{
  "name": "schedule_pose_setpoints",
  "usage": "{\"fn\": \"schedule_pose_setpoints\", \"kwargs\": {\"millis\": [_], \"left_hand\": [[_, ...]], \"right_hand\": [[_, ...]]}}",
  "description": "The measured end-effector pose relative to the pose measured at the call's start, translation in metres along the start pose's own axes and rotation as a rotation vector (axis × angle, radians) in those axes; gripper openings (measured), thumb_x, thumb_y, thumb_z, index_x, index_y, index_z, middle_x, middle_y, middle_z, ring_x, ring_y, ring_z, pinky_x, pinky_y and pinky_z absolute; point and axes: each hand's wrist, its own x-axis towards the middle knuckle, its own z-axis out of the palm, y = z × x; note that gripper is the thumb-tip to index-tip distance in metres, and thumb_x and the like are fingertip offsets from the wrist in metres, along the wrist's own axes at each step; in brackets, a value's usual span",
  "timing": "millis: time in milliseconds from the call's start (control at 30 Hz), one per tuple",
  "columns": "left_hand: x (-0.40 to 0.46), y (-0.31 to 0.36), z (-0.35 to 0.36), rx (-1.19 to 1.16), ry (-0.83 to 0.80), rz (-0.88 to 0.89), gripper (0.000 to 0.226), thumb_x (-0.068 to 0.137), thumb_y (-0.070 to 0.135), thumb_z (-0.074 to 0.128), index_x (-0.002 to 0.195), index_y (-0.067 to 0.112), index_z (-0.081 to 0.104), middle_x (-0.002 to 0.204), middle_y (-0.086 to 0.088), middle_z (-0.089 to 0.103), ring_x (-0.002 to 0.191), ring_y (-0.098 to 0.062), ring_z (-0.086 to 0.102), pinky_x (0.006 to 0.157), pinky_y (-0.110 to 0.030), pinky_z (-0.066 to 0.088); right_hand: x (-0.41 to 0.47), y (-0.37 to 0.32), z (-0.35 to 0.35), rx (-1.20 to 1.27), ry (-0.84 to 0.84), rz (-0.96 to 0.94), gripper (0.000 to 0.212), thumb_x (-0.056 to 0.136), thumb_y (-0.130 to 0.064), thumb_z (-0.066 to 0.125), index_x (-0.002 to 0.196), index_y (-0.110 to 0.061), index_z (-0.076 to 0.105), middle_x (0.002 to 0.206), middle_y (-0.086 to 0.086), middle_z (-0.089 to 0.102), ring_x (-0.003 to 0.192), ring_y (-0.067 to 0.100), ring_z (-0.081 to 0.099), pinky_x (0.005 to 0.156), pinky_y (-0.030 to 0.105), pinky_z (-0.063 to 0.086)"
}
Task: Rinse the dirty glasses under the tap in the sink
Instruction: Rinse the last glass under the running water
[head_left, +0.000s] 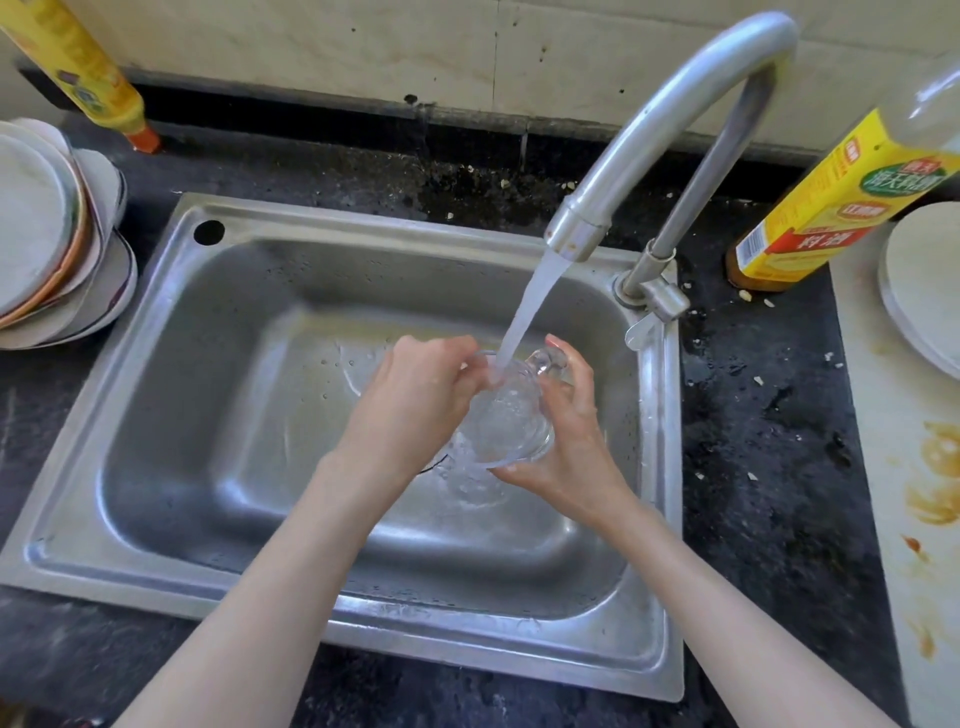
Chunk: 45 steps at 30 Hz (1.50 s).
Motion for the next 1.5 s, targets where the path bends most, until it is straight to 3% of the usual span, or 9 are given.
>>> {"fn": "schedule_pose_setpoints", "kwargs": {"millis": [200, 500, 633, 700, 833, 1033, 1200, 1333, 1500], "left_hand": [[-0.008, 0.003, -0.004, -0.292, -0.259, -0.088, 0.037, 0.087, -0.008, 0.042, 0.11, 0.016, 0.056, 0.104, 0.001, 0.064, 0.089, -0.023, 0.066, 0.07, -0.027, 0.056], [-0.006, -0.001, -0.003, -0.584, -0.072, -0.367, 0.017, 0.09, -0.004, 0.051, 0.085, 0.009, 0.061, 0.072, -0.014, 0.064, 0.047, -0.017, 0.062, 0.039, -0.024, 0.051], [-0.009, -0.008, -0.006, -0.778, -0.059, -0.47, 0.02, 0.091, -0.004, 0.052, 0.08, 0.011, 0.059, 0.06, -0.008, 0.062, 0.06, -0.029, 0.057, 0.041, -0.025, 0.051], [-0.011, -0.009, -0.006, -0.756, -0.064, -0.451, 0.022, 0.09, -0.004, 0.052, 0.079, 0.013, 0.06, 0.054, -0.003, 0.061, 0.057, -0.029, 0.058, 0.04, -0.022, 0.049], [-0.014, -0.008, -0.003, -0.746, -0.119, -0.419, 0.023, 0.09, -0.004, 0.053, 0.079, 0.014, 0.061, 0.07, -0.012, 0.065, 0.051, -0.023, 0.065, 0.04, -0.02, 0.046], [-0.015, -0.008, -0.004, -0.849, -0.175, -0.431, 0.014, 0.094, 0.009, 0.052, 0.097, 0.014, 0.065, 0.084, -0.008, 0.067, 0.062, -0.016, 0.064, 0.055, -0.024, 0.057], [-0.013, -0.004, -0.014, -0.672, 0.275, -0.33, 0.028, 0.095, 0.017, 0.045, 0.078, 0.019, 0.066, 0.073, 0.002, 0.065, 0.066, -0.007, 0.064, 0.076, -0.032, 0.056], [-0.005, 0.005, -0.015, -1.056, -0.181, -0.603, 0.059, 0.098, 0.046, 0.03, 0.105, -0.004, 0.06, 0.104, -0.018, 0.066, 0.092, -0.022, 0.066, 0.078, -0.026, 0.056], [0.011, 0.007, -0.01, -1.305, -0.607, -0.774, 0.08, 0.093, 0.059, 0.026, 0.127, -0.01, 0.047, 0.122, -0.024, 0.058, 0.116, -0.033, 0.055, 0.105, -0.041, 0.038]], "right_hand": [[0.006, 0.008, -0.004, -0.027, 0.048, 0.015, 0.071, 0.06, -0.037, 0.083, 0.12, -0.026, 0.048, 0.144, -0.006, 0.013, 0.13, -0.01, 0.02, 0.103, 0.009, 0.026], [0.006, -0.002, -0.01, 0.021, -0.036, -0.016, 0.071, 0.059, -0.051, 0.078, 0.123, -0.04, 0.048, 0.154, -0.009, 0.009, 0.138, -0.008, 0.017, 0.107, 0.006, 0.019], [-0.006, -0.005, -0.011, 0.467, 0.22, 0.377, 0.042, 0.071, -0.058, 0.066, 0.109, -0.041, 0.057, 0.138, -0.024, 0.04, 0.125, -0.003, 0.044, 0.107, 0.029, 0.037], [0.001, -0.002, -0.009, 0.79, 0.274, 0.654, 0.054, 0.08, -0.065, 0.052, 0.118, -0.027, 0.055, 0.131, -0.009, 0.054, 0.114, 0.01, 0.057, 0.098, 0.041, 0.046], [0.018, -0.004, -0.009, 1.097, -0.184, 0.962, 0.08, 0.08, -0.075, 0.023, 0.126, -0.019, 0.059, 0.122, 0.006, 0.064, 0.101, 0.017, 0.063, 0.082, 0.034, 0.047], [0.019, 0.001, -0.002, 1.178, -0.066, 1.067, 0.068, 0.083, -0.073, 0.03, 0.104, -0.021, 0.068, 0.093, 0.003, 0.071, 0.077, 0.015, 0.066, 0.061, 0.026, 0.052], [0.018, 0.012, -0.002, 1.135, 0.098, 1.015, 0.061, 0.087, -0.068, 0.029, 0.106, -0.024, 0.065, 0.096, 0.002, 0.073, 0.09, 0.019, 0.067, 0.062, 0.031, 0.051], [0.02, 0.015, -0.006, 1.068, 0.076, 0.906, 0.071, 0.085, -0.068, 0.026, 0.123, -0.017, 0.058, 0.112, 0.009, 0.069, 0.102, 0.022, 0.066, 0.069, 0.033, 0.055], [0.023, 0.01, -0.007, 1.031, 0.093, 0.784, 0.085, 0.069, -0.072, 0.045, 0.13, -0.013, 0.05, 0.126, 0.014, 0.061, 0.113, 0.028, 0.061, 0.088, 0.048, 0.052]]}}
